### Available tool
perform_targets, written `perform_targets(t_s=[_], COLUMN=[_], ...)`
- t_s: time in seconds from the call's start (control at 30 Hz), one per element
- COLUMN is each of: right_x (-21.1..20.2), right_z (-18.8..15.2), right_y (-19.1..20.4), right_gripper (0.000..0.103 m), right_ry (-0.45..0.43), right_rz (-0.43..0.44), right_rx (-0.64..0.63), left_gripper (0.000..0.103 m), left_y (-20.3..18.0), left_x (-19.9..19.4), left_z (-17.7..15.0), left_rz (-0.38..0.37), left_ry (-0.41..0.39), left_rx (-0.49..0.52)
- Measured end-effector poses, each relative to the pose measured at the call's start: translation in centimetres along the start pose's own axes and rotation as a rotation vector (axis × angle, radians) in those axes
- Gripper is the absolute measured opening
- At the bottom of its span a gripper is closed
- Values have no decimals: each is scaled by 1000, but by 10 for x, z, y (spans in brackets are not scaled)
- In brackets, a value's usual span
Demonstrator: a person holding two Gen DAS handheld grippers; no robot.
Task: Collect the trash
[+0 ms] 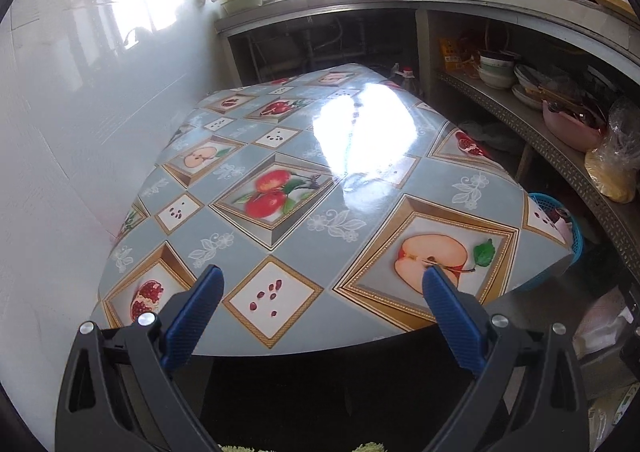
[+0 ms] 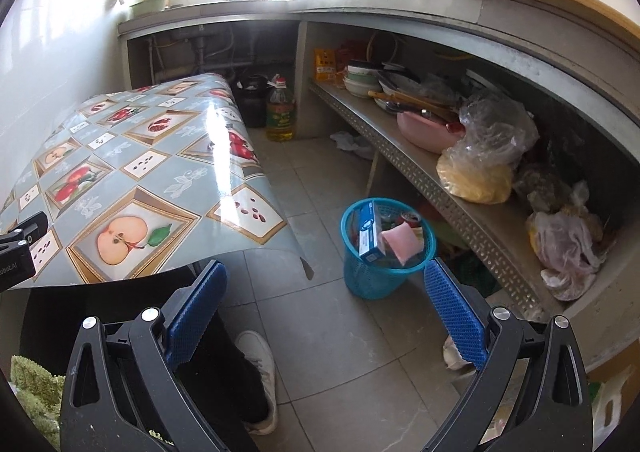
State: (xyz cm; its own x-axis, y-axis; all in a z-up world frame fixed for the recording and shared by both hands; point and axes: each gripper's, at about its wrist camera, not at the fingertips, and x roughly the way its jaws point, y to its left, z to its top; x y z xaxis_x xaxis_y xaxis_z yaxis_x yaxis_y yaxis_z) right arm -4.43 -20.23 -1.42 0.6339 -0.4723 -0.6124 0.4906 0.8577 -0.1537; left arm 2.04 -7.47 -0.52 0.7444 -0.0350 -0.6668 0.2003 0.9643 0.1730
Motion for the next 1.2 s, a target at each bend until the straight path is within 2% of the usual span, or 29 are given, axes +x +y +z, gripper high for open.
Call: perform_targets(t_s=[0.33, 0.6, 0.97, 1.2], right_x=[2, 0, -9, -15], right_z=[-2, -2, 1, 2], right_y=[-5, -2, 1, 2], right_gripper=[95, 95, 95, 95], right_ry=[5, -5, -32, -44], right_rz=[-4, 1, -12, -20], right_rx=[7, 4, -9, -22], left_gripper=[97, 97, 97, 97], left_y=[-1, 10, -3, -7], left_x=[1, -2, -18, -21], left_z=[-6, -8, -7, -7], left_rz=[25, 38, -53, -84], left_ry=[37, 46, -8, -28], left_rx=[45, 19, 73, 82])
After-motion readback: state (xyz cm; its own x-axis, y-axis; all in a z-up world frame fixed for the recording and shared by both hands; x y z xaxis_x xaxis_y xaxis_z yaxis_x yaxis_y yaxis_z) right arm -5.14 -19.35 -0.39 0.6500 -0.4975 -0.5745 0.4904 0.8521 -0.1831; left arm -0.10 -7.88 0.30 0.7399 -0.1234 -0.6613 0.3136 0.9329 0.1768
